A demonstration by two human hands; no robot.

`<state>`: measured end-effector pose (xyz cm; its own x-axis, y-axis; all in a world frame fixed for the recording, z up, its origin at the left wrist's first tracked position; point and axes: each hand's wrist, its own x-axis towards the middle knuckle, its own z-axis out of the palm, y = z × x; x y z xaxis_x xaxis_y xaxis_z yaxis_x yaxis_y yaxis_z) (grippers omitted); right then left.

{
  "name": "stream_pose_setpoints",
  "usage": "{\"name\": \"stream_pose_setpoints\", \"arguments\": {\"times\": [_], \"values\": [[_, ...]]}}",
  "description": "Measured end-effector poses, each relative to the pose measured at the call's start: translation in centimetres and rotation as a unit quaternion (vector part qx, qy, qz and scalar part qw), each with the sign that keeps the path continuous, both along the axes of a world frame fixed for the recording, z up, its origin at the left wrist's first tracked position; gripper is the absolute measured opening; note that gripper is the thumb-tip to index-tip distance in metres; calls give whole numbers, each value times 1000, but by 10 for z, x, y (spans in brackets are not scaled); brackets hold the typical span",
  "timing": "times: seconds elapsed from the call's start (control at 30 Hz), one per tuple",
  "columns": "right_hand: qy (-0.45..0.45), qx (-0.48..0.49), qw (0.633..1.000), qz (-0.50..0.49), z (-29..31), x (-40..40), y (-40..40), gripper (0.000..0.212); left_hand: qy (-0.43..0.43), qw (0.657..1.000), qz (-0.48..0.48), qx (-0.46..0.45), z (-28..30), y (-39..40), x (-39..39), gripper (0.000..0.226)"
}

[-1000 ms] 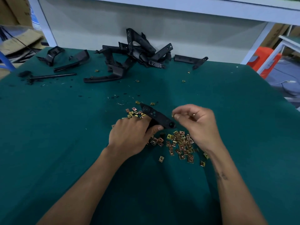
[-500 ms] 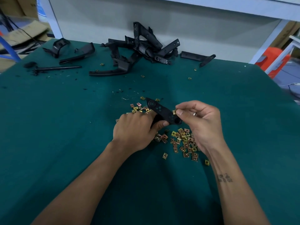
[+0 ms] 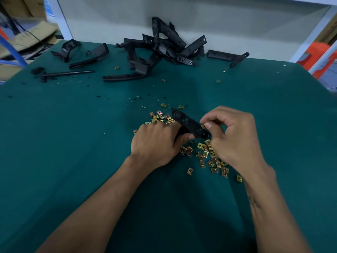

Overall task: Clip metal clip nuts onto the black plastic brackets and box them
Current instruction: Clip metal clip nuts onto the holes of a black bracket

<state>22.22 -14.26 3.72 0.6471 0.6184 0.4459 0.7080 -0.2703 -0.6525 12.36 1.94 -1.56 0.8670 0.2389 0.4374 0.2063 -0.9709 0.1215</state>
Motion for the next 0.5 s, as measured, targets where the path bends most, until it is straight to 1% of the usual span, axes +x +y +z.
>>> {"name": "stream_pose_setpoints", "arguments": {"times": [0.1,0.13,0.17,0.23,0.27,0.3,0.33,0.37,0.4,0.43,0.5], "values": [[-19,-20,1000,2,2,1,-1,25,-3,1000,0,1,-1,0,0,63],[-9,-13,1000,1,1,1,0,25,-3,1000,2,1,-1,0,0,64],[20,5,1000,-4,-1,1,2,25,-3,1000,5,0,-1,1,0,66],[135,63,989,-23,-4,2,6,25,-3,1000,5,-4,-3,2,1,68],[212,97,972,-33,-5,3,7,24,-3,1000,2,-9,-3,2,1,70],[303,132,943,-37,-4,4,8,21,-1,1000,-1,-16,-4,2,2,73],[392,160,905,-36,-4,3,9,19,-1,1000,-4,-21,-4,3,1,75],[450,177,875,-34,-4,2,9,16,-3,1000,-6,-23,-5,3,1,78],[466,182,865,-35,-4,3,9,15,-7,1000,-6,-24,-6,4,2,80],[455,184,870,-38,-4,3,9,15,-10,1000,-3,-24,-7,4,2,81],[389,180,903,-47,-5,4,9,22,-18,1000,6,-22,-8,4,3,81]]}}
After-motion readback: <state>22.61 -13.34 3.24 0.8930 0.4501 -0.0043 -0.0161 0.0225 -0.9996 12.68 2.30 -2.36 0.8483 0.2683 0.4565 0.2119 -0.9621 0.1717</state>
